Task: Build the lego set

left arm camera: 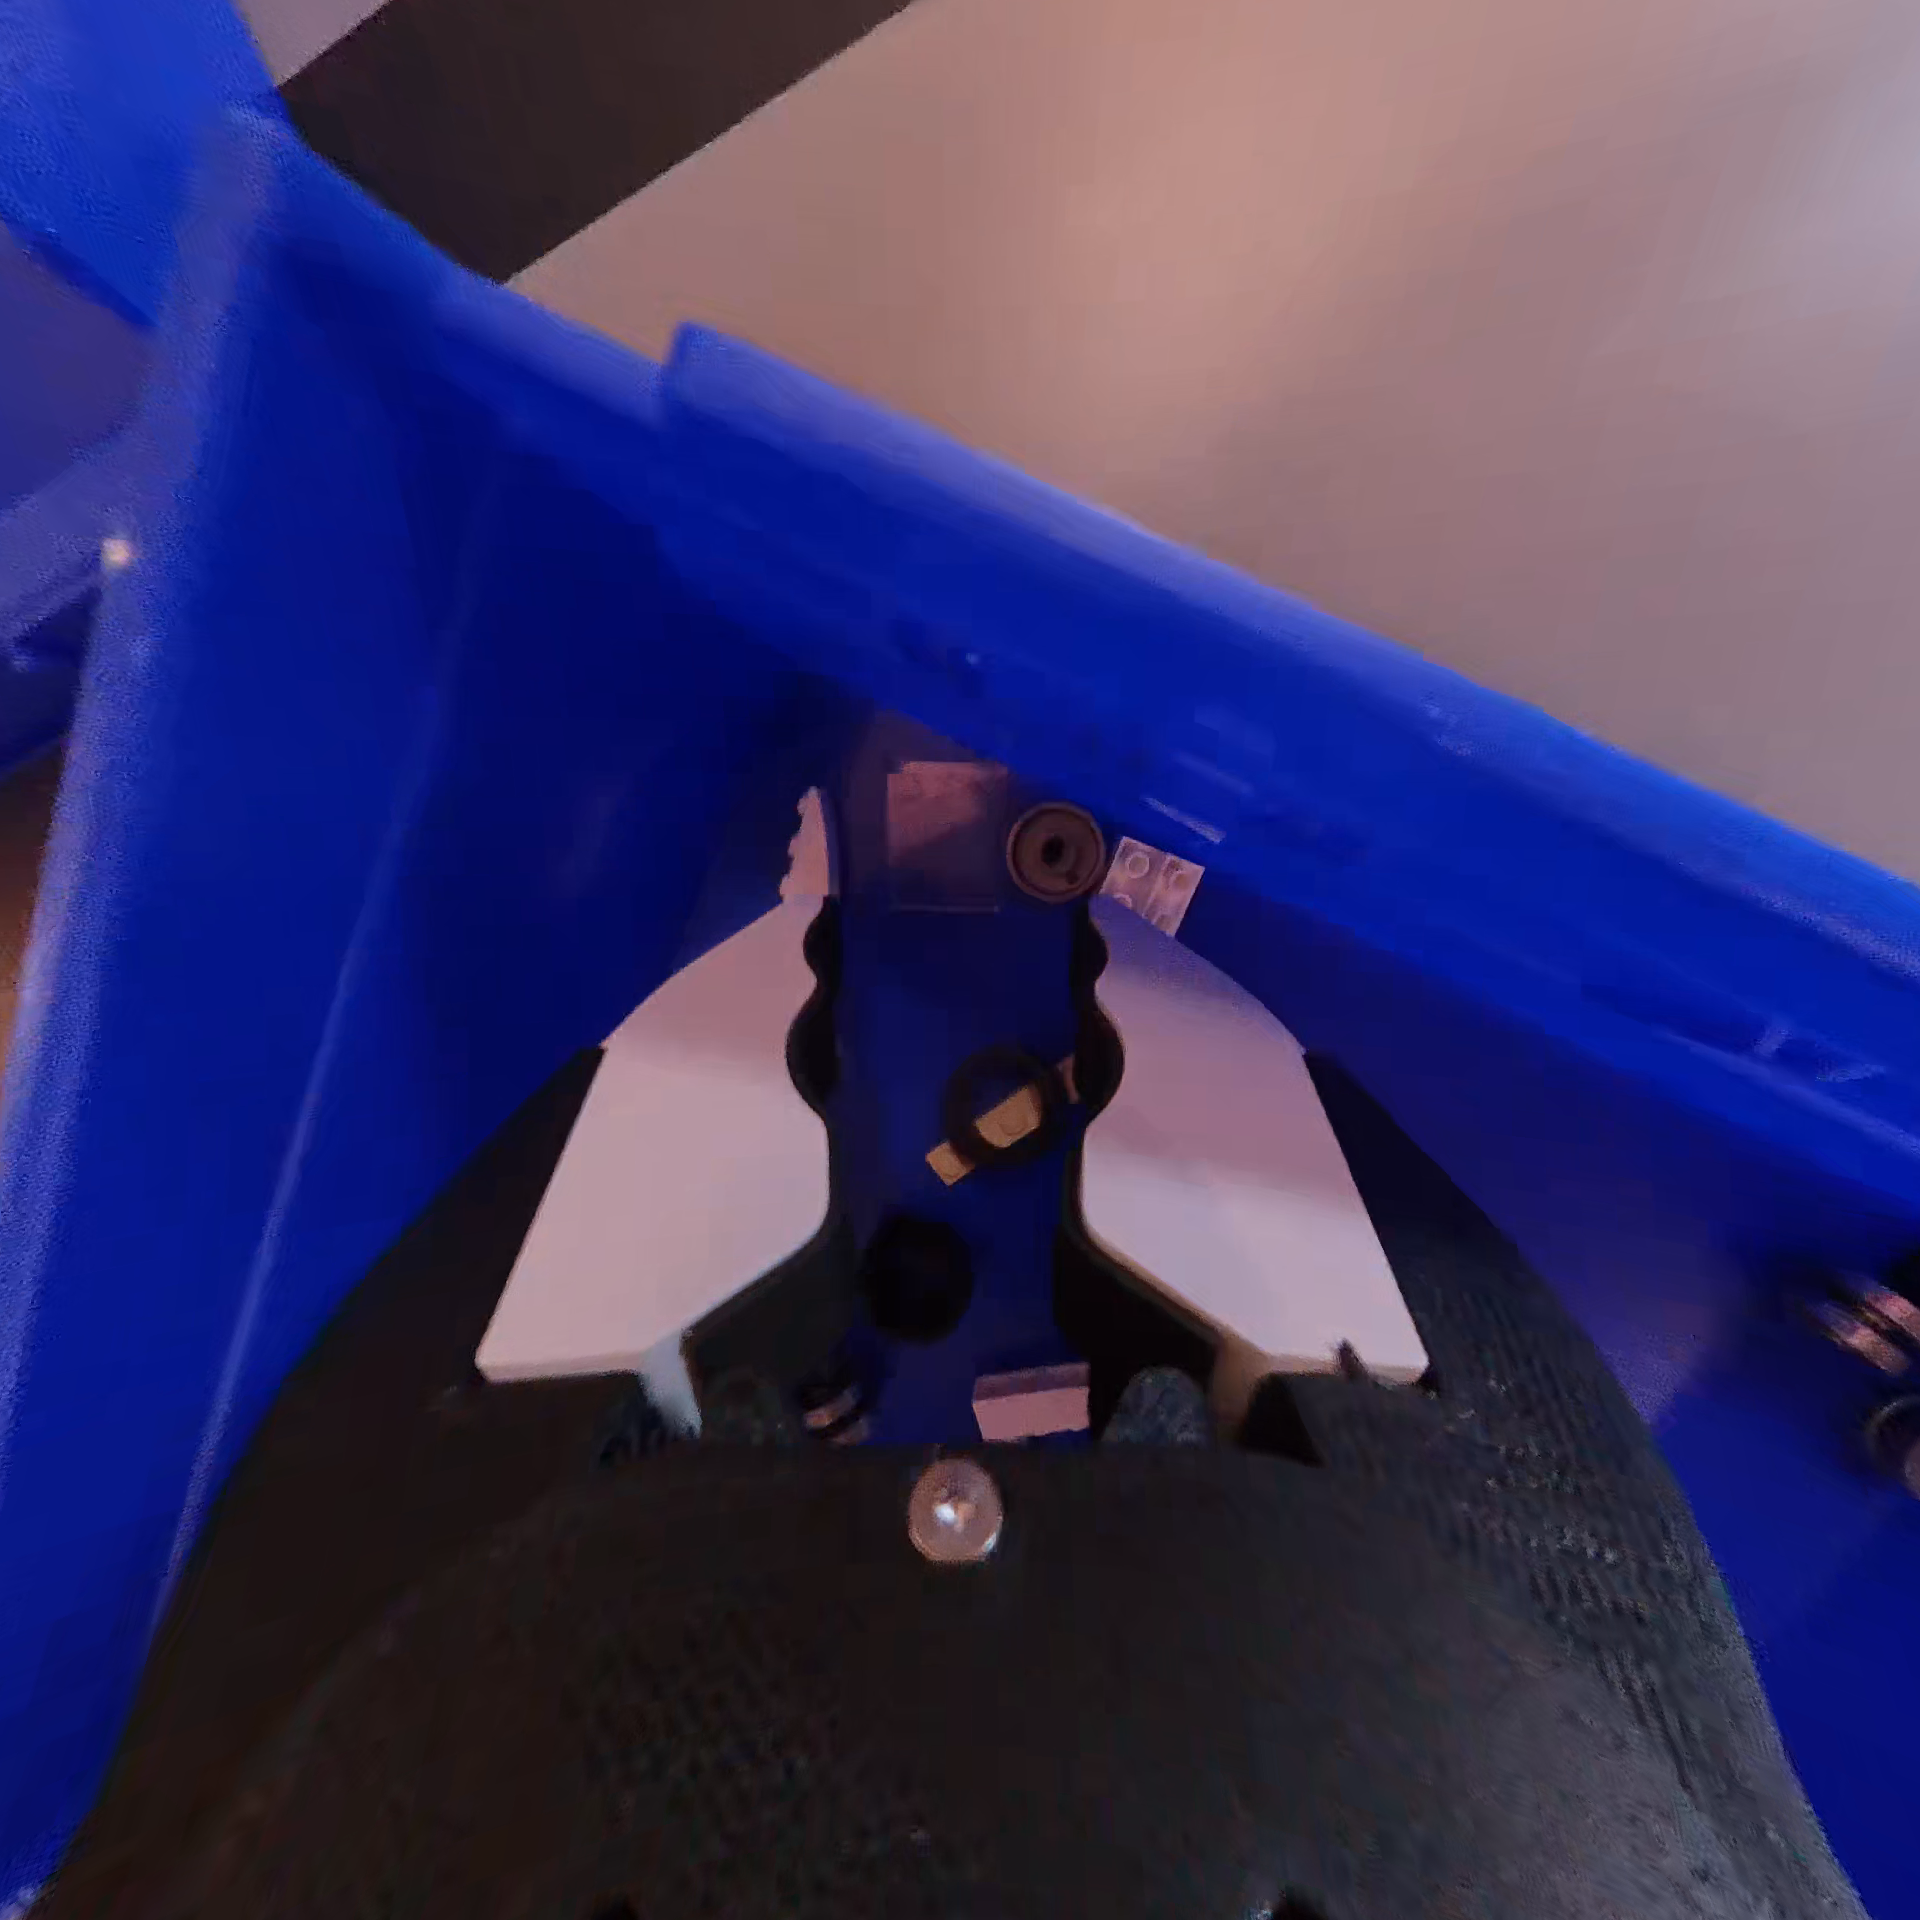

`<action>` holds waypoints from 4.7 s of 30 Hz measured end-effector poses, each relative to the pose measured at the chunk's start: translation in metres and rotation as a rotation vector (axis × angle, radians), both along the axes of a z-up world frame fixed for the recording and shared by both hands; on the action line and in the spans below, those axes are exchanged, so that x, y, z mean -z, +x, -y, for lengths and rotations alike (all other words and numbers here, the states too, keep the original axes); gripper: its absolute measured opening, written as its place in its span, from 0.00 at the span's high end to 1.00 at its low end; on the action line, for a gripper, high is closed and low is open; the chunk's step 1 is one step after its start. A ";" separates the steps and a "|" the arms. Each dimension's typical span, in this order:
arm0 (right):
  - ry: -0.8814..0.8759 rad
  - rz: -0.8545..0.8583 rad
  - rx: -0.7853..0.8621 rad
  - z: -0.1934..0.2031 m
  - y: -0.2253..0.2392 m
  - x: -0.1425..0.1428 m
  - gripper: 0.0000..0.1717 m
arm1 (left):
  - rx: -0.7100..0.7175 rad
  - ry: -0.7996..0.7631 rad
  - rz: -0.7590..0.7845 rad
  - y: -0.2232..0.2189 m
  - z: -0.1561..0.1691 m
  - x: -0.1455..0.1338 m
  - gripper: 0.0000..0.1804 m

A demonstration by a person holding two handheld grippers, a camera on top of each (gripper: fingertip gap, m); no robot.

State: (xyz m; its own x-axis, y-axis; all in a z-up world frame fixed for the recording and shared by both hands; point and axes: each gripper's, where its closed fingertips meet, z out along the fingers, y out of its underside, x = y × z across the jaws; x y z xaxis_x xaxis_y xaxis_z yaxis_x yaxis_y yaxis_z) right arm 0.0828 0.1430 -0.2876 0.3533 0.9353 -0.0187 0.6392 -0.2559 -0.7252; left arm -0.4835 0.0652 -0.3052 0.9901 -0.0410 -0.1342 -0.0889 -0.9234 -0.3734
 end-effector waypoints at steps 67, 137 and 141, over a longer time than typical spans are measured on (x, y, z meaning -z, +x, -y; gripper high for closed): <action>0.028 -0.157 -0.191 0.041 -0.020 -0.017 0.81 | 0.250 0.349 0.046 0.066 0.002 -0.107 1.00; 0.010 0.447 -0.800 0.083 -0.048 0.030 0.83 | 0.791 0.622 0.162 0.409 -0.003 -0.021 0.85; 0.040 0.433 -0.833 0.105 -0.054 0.030 0.83 | 0.827 0.608 0.199 0.418 0.003 -0.020 0.85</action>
